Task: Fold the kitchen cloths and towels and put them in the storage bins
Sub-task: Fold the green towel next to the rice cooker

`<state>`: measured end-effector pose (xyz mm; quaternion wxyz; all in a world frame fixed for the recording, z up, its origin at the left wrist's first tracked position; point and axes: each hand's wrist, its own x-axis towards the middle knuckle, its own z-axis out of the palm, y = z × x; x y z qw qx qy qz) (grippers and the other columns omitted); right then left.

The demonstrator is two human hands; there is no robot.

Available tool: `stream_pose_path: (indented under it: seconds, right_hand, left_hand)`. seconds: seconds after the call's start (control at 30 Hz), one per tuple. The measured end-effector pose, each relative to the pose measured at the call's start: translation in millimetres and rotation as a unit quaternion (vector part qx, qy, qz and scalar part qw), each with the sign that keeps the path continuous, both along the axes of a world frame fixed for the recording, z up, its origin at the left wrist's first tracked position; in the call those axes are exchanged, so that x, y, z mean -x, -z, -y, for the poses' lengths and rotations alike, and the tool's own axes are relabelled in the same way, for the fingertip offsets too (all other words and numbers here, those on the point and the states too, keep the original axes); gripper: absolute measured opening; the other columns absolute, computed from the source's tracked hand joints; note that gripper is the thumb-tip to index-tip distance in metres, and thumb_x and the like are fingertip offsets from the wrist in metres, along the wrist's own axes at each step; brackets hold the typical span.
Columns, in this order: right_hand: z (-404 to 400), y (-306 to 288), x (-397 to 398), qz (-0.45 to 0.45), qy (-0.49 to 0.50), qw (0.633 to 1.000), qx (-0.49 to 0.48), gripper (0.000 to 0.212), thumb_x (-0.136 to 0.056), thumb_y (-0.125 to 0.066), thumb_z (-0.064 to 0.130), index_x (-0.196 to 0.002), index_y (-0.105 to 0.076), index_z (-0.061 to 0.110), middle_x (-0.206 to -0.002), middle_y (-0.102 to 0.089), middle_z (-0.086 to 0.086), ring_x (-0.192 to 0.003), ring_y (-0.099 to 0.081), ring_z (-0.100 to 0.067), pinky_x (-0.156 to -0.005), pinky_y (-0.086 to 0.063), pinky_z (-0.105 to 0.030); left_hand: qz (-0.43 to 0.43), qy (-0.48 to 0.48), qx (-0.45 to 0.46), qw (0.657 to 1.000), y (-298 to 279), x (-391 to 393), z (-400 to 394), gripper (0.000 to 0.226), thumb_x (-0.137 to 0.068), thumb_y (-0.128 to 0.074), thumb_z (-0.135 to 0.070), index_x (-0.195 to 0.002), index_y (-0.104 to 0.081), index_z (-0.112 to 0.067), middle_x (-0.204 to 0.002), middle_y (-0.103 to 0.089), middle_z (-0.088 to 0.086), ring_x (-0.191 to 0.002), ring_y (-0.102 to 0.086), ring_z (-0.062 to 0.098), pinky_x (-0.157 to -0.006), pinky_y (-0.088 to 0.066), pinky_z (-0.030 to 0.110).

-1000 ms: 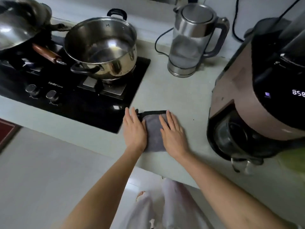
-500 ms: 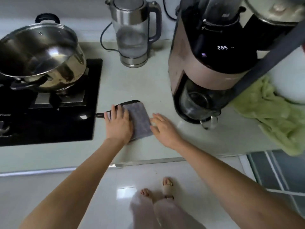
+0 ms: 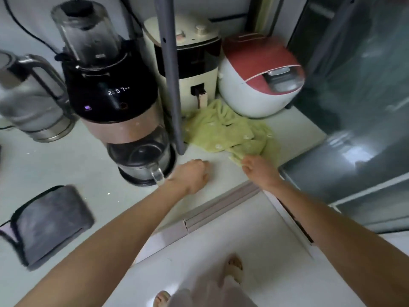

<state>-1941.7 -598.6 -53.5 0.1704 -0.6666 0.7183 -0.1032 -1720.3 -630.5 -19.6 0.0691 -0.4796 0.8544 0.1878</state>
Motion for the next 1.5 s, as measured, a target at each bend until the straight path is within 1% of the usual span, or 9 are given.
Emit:
stream_pose_path:
  seconds: [0.23, 0.47, 0.7, 0.83, 0.97, 1.07, 1.2, 1.43, 1.5]
  right_hand:
    - [28.8, -3.5, 60.5, -0.035, -0.096, 0.995, -0.013, 0.042, -0.090, -0.058, 0.022, -0.129, -0.050, 0.009, -0.123, -0.057, -0.011, -0.112, -0.055, -0.029, -0.092, -0.046, -0.034]
    - [35.6, 23.9, 68.7, -0.070, -0.136, 0.983, -0.101, 0.036, -0.085, -0.051, -0.005, -0.118, -0.054, 0.010, -0.109, -0.065, -0.012, -0.097, -0.064, -0.031, -0.077, -0.053, -0.035]
    - [37.6, 15.4, 102.6, 0.150, 0.003, 0.983, -0.102, 0.013, -0.084, -0.050, 0.001, -0.078, -0.061, -0.001, -0.092, -0.052, -0.006, -0.078, -0.050, -0.019, -0.062, -0.032, -0.021]
    - [38.8, -10.3, 117.7, 0.309, 0.119, 0.941, -0.069, 0.027, -0.091, -0.045, 0.007, -0.066, -0.054, 0.009, -0.068, -0.047, -0.002, -0.065, -0.043, -0.015, -0.058, -0.029, -0.027]
    - [31.9, -18.2, 120.3, 0.179, 0.023, 0.973, -0.144, 0.035, -0.082, -0.058, 0.058, -0.089, -0.062, 0.024, -0.083, -0.065, 0.010, -0.074, -0.060, -0.010, -0.068, -0.042, -0.026]
    - [30.5, -11.9, 125.5, -0.053, -0.049, 0.982, -0.173, 0.053, -0.075, -0.067, 0.059, -0.117, -0.058, 0.028, -0.111, -0.066, 0.008, -0.101, -0.062, -0.017, -0.078, -0.041, -0.024]
    - [28.3, -0.3, 134.8, -0.182, -0.047, 0.969, -0.161, 0.061, -0.077, -0.057, 0.067, -0.120, -0.054, 0.024, -0.108, -0.067, 0.000, -0.099, -0.062, -0.023, -0.087, -0.049, -0.035]
    - [37.1, 20.2, 78.8, -0.054, -0.013, 0.984, -0.167, 0.080, -0.077, -0.054, 0.069, -0.131, -0.045, 0.012, -0.133, -0.050, -0.010, -0.124, -0.047, -0.028, -0.105, -0.037, -0.041]
    - [45.4, 21.7, 63.8, 0.076, 0.050, 0.984, -0.150, 0.062, -0.080, -0.062, 0.056, -0.118, -0.055, 0.008, -0.118, -0.060, -0.011, -0.110, -0.056, -0.027, -0.089, -0.047, -0.032]
  left_hand:
    - [0.051, -0.055, 0.014, 0.997, 10.5, 92.8, 56.1, 0.047, -0.094, -0.046, -0.020, -0.140, -0.039, -0.017, -0.134, -0.045, 0.012, -0.125, -0.042, 0.030, -0.097, -0.042, 0.041]
    - [0.102, -0.098, 0.014, 0.990, 29.9, 112.2, 63.7, 0.065, -0.096, -0.049, -0.023, -0.150, -0.014, -0.014, -0.141, -0.040, 0.010, -0.130, -0.038, 0.030, -0.099, -0.039, 0.040]
    - [0.165, -0.043, 0.058, 0.984, 56.5, 113.0, 68.9, 0.044, -0.091, -0.059, -0.027, -0.130, -0.046, -0.009, -0.131, -0.040, 0.009, -0.118, -0.043, 0.027, -0.094, -0.043, 0.036]
    - [0.074, -0.025, 0.072, 0.994, 69.2, 109.7, 77.4, 0.059, -0.086, -0.062, -0.020, -0.138, -0.035, -0.013, -0.138, -0.038, 0.006, -0.128, -0.036, 0.026, -0.101, -0.037, 0.037]
    - [0.085, -0.022, 0.090, 0.992, 73.1, 113.8, 85.4, 0.049, -0.089, -0.056, -0.019, -0.135, -0.038, -0.016, -0.136, -0.048, 0.004, -0.123, -0.044, 0.027, -0.104, -0.032, 0.034]
    - [0.118, 0.009, 0.114, 0.986, 70.6, 112.9, 88.5, 0.025, -0.087, -0.050, -0.011, -0.111, -0.054, -0.016, -0.114, -0.061, 0.006, -0.112, -0.051, 0.026, -0.097, -0.036, 0.032]
    - [-0.081, -0.036, -0.018, 0.996, 61.8, 103.3, 88.9, 0.014, -0.094, -0.049, -0.016, -0.097, -0.057, -0.006, -0.097, -0.058, 0.010, -0.091, -0.055, 0.027, -0.075, -0.041, 0.030]
    - [-0.284, -0.132, -0.162, 0.936, 11.0, 107.8, 84.4, 0.034, -0.100, -0.044, -0.026, -0.111, -0.057, 0.004, -0.109, -0.060, 0.028, -0.100, -0.057, 0.039, -0.086, -0.046, 0.046]
    - [-0.304, -0.132, -0.177, 0.927, 0.8, 109.0, 86.8, 0.026, -0.100, -0.045, -0.025, -0.084, -0.057, -0.009, -0.076, -0.058, 0.011, -0.071, -0.056, 0.022, -0.071, -0.042, 0.038]
